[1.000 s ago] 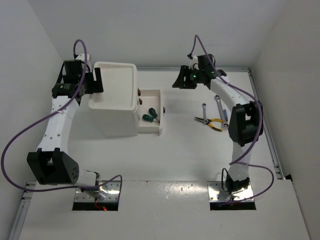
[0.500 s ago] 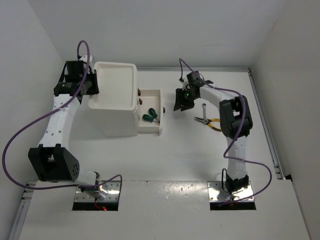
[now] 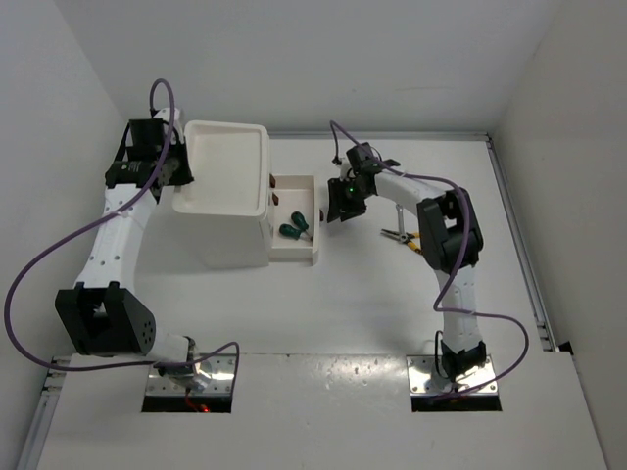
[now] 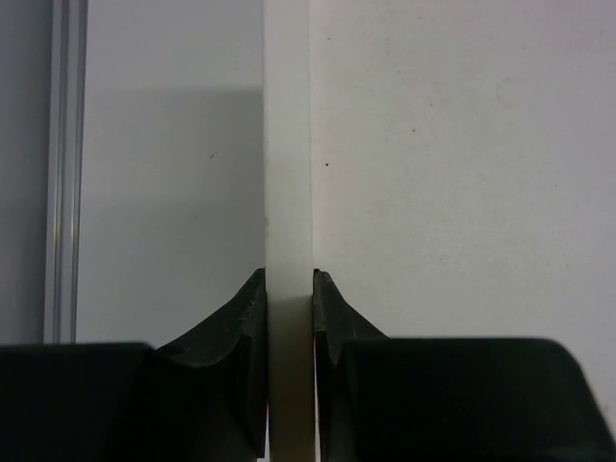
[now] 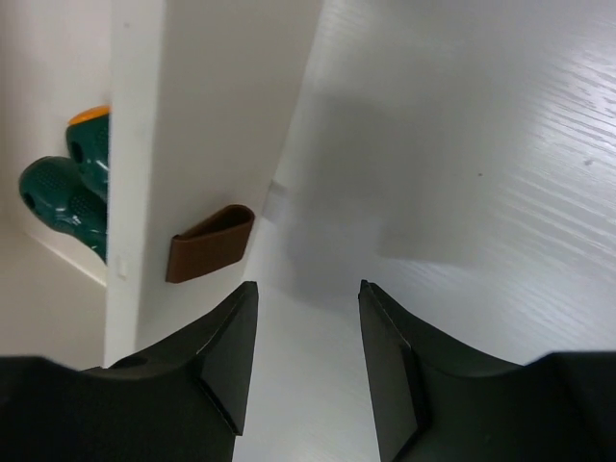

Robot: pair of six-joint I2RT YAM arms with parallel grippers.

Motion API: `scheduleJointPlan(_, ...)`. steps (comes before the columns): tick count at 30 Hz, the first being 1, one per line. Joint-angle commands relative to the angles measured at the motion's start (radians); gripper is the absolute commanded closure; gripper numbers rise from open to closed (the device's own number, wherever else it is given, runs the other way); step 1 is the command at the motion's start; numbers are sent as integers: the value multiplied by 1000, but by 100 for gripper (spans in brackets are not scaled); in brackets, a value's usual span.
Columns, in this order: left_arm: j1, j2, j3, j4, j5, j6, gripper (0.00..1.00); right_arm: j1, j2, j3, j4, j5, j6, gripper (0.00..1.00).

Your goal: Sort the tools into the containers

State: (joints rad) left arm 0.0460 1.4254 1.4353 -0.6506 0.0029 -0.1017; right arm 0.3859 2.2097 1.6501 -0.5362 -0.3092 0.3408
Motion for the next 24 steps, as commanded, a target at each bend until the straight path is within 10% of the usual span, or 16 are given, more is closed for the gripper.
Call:
scheduleJointPlan(1, -8, 12, -1, -27, -3, 26, 100, 22, 18, 28, 48, -54, 29, 53)
scheduleJointPlan(24, -17, 3, -52, -18, 69, 36, 100, 120, 122, 160, 151, -61, 145, 53)
